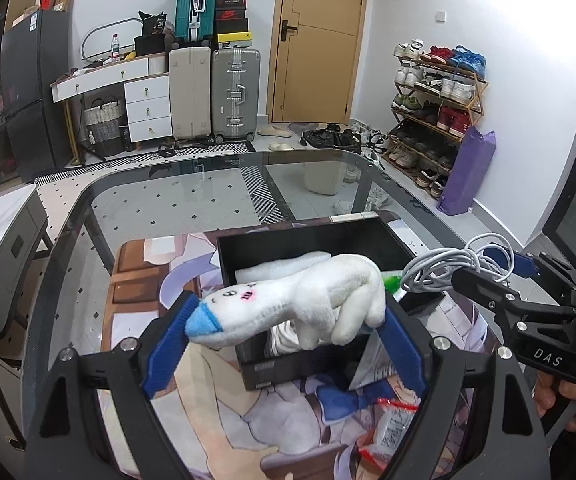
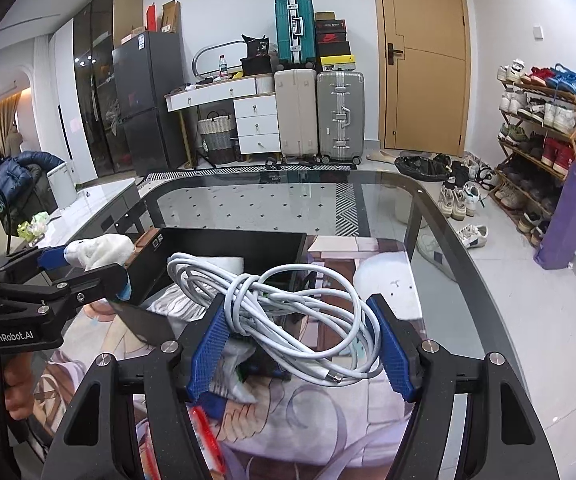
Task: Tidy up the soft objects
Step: 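Lift the plush toy and cable coil and carry them over the black box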
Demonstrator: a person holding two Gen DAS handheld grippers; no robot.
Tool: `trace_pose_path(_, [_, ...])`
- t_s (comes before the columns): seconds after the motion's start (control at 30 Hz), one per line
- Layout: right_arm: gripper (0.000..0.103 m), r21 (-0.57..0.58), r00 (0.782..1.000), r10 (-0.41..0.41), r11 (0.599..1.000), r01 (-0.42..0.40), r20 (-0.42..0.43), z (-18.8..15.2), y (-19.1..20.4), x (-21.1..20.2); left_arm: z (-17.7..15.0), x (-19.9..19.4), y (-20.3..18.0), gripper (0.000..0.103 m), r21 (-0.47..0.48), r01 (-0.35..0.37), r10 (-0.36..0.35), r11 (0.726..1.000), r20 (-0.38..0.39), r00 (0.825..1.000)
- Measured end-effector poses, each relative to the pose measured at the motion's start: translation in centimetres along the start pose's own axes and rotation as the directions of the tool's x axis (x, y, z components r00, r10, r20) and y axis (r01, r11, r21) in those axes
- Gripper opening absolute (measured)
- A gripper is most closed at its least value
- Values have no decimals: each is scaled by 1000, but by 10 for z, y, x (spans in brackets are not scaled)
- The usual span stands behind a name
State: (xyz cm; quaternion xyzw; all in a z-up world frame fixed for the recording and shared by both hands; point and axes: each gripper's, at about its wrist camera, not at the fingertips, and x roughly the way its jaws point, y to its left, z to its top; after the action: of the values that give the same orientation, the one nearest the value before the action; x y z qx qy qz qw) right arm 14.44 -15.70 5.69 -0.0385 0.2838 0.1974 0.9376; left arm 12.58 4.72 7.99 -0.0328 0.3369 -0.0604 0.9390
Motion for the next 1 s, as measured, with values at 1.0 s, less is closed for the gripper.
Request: trace_pose_path(1.0, [69, -224, 997, 45, 973, -56, -55, 21, 48, 71, 15, 30, 16, 87, -5, -29, 29, 1000, -15, 999])
